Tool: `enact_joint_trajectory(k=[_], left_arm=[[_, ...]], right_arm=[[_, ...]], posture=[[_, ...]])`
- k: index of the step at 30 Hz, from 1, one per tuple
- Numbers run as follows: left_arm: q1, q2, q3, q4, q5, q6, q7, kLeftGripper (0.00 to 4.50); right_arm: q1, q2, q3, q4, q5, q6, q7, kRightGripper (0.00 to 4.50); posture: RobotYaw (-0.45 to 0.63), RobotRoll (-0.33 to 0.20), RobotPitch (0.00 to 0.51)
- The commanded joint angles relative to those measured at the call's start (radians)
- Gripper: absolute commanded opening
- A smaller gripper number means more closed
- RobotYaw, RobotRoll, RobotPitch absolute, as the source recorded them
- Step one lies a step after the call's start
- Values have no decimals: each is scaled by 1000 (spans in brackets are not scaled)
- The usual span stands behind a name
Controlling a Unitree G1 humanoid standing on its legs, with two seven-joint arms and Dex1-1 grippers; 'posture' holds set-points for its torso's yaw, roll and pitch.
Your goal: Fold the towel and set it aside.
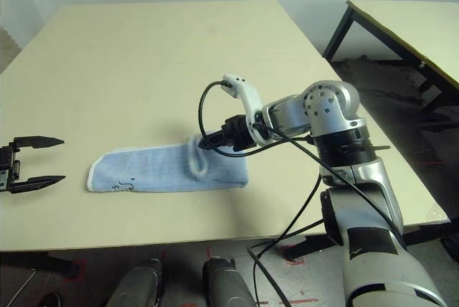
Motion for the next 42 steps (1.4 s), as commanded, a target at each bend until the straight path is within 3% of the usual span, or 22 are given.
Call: enact_joint_trajectory(k=[1, 3, 6, 9, 13, 20, 25, 33, 42], left_arm=[[-6, 6, -4, 17, 12, -8, -7, 4500], [-11, 7, -6, 22, 12, -10, -7, 4500], [-14, 5, -8, 24, 13, -12, -7, 4500], [-12, 0, -6, 20, 14, -11, -7, 4500], [-4, -3, 6, 13, 12, -5, -7, 4500], [-6, 3, 14, 7, 14, 6, -7, 4500], [-12, 5, 16, 4, 18, 10, -7, 4500], [-13, 9, 19, 2, 24, 13, -7, 4500], [-7, 7, 24, -19, 27, 20, -3, 4500]], right_arm=[[18, -34, -21, -46, 44, 14, -7, 4452], [37, -34, -52, -107, 4, 4, 4, 4452], [127, -67, -42, -274, -164, -176, 63, 4452], [267, -53, -73, -430, -276, -405, 159, 4029], [404, -11, -127, -563, -350, -598, 254, 2604], [588, 94, -124, -566, -572, -903, 303, 113], [689, 73, 11, -526, -786, -1081, 420, 50], [778, 114, 56, -481, -884, -1271, 573, 50], [753, 111, 147, -346, -1046, -1220, 585, 50]], posture=[[89, 0, 72], [90, 0, 72], [89, 0, 72], [89, 0, 73], [87, 0, 73], [86, 0, 72], [85, 0, 75], [85, 0, 78], [91, 0, 80]])
